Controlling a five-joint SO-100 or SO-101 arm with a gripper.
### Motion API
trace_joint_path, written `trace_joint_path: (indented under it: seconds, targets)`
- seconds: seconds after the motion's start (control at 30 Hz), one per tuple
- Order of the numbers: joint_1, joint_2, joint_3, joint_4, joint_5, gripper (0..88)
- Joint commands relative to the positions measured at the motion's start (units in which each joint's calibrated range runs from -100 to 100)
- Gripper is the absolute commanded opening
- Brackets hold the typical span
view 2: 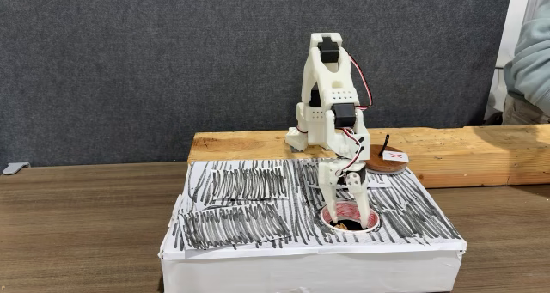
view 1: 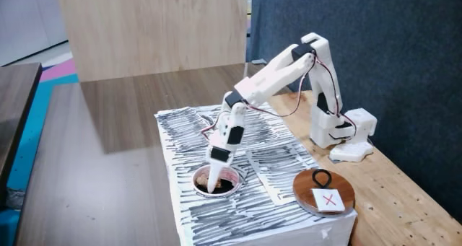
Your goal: Pick the brown debris from the hole.
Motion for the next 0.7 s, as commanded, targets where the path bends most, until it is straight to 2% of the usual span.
trace_joint_path:
  seconds: [0.0, 0.27, 0.67]
  targets:
    - [-0.1, -0.29, -2.6, -0.4, 0.94, 22.6]
    - [0.26, 6.83, -4.12, -0.49, 2.24, 22.6]
    - [0.63, 18.98, -18.69, -0.4, 1.93, 22.6]
